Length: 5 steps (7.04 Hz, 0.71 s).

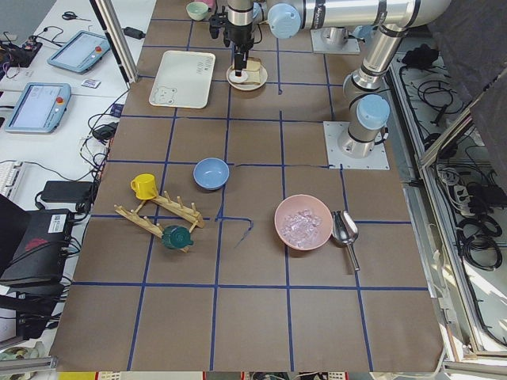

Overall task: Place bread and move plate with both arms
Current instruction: 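Lower the bread slice onto the egg toast and release it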

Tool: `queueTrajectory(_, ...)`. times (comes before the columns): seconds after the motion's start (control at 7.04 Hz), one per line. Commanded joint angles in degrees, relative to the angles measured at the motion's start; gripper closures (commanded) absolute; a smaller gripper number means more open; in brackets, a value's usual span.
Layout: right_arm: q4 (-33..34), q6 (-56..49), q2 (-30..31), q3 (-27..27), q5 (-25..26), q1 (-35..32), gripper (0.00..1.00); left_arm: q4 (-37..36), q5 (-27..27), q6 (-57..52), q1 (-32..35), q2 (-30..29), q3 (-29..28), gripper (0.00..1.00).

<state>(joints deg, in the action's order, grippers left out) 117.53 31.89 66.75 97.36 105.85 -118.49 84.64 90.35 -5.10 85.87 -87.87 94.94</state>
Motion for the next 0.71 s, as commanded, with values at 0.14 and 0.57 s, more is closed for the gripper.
queueTrajectory(0.14,2.3,0.1,0.6,-1.6,-6.2,-0.4,0.00,0.0,0.0,0.0,0.0,0.0,0.0,0.00)
queueTrajectory(0.57,-3.0,-5.0,6.5,-4.5,-6.1,3.6,0.00,-0.2,-0.1,-0.1,0.0,0.0,0.0,0.00)
